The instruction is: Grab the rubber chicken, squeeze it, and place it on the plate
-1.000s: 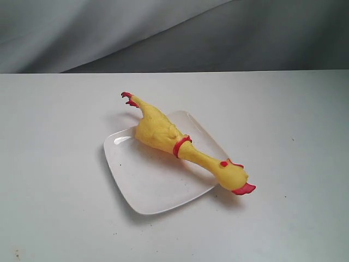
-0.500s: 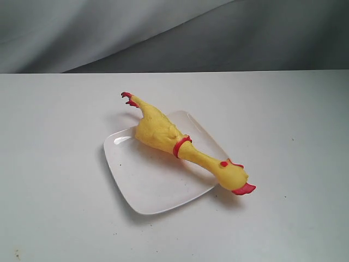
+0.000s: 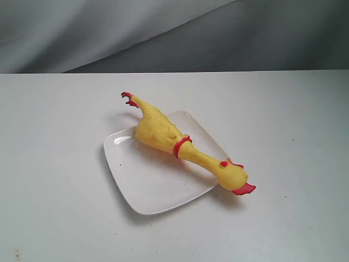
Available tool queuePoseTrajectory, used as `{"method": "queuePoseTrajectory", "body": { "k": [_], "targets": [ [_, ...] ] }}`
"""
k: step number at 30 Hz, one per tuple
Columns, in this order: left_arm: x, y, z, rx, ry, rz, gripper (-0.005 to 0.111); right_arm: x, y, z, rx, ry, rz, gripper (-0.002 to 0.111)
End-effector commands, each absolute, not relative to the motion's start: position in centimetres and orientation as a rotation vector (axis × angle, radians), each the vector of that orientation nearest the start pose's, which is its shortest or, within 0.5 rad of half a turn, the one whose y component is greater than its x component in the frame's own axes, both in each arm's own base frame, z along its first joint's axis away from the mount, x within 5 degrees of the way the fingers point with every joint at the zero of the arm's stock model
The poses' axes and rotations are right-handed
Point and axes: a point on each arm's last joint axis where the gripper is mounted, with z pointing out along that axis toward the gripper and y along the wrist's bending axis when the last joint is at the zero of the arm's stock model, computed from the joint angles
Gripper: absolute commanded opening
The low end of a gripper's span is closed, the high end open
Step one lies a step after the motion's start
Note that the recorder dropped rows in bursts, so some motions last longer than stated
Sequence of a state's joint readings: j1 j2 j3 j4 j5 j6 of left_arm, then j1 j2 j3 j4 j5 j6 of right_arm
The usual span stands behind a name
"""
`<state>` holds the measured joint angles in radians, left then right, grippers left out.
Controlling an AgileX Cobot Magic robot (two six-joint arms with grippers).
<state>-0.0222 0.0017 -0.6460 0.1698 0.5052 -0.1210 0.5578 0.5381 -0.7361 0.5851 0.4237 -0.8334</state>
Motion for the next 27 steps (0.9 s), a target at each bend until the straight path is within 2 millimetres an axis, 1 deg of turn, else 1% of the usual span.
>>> {"method": "queuePoseTrajectory", "body": {
  "k": [1, 3, 4, 5, 7, 8, 9, 11, 15, 19, 23, 27],
  "targets": [
    [-0.8, 0.1, 35.2, -0.134, 1.328, 0.029, 0.000, 7.3, 7.1, 38.4, -0.836, 1.437, 0.403, 0.000],
    [0.5, 0.0, 33.5, -0.147, 1.371, 0.021, 0.000, 7.3, 7.1, 38.4, -0.836, 1.437, 0.403, 0.000],
    [1.4, 0.0, 32.0, -0.144, 1.397, 0.013, 0.000, 7.3, 7.1, 38.4, -0.836, 1.437, 0.403, 0.000],
    [1.9, 0.1, 31.3, -0.141, 1.404, 0.012, 0.000, 7.3, 7.1, 38.4, -0.836, 1.437, 0.403, 0.000],
    [3.3, 0.3, 28.6, -0.142, 1.426, 0.019, 0.000, 7.3, 7.1, 38.4, -0.836, 1.437, 0.403, 0.000],
    [3.6, 0.3, 27.9, -0.144, 1.435, 0.020, 0.000, 7.3, 7.1, 38.4, -0.836, 1.437, 0.403, 0.000],
    [4.1, 0.4, 26.6, -0.150, 1.464, 0.018, 0.000, 7.3, 7.1, 38.4, -0.836, 1.437, 0.403, 0.000],
    [4.6, 0.5, 24.8, -0.158, 1.521, 0.016, 0.000, 7.3, 7.1, 38.4, -0.836, 1.437, 0.403, 0.000],
    [5.3, 0.5, 21.3, -0.170, 1.625, 0.014, 0.000, 7.3, 7.1, 38.4, -0.836, 1.437, 0.403, 0.000],
    [5.6, 0.6, 19.5, -0.171, 1.679, 0.019, 0.000, 7.3, 7.1, 38.4, -0.836, 1.437, 0.403, 0.000],
    [5.5, 0.6, 19.1, -0.174, 1.720, 0.017, 0.000, 7.3, 7.1, 38.4, -0.836, 1.437, 0.403, 0.000],
    [5.5, 0.6, 19.1, -0.173, 1.718, 0.017, 0.000, 7.3, 7.1, 38.4, -0.836, 1.437, 0.403, 0.000]
  ]
}}
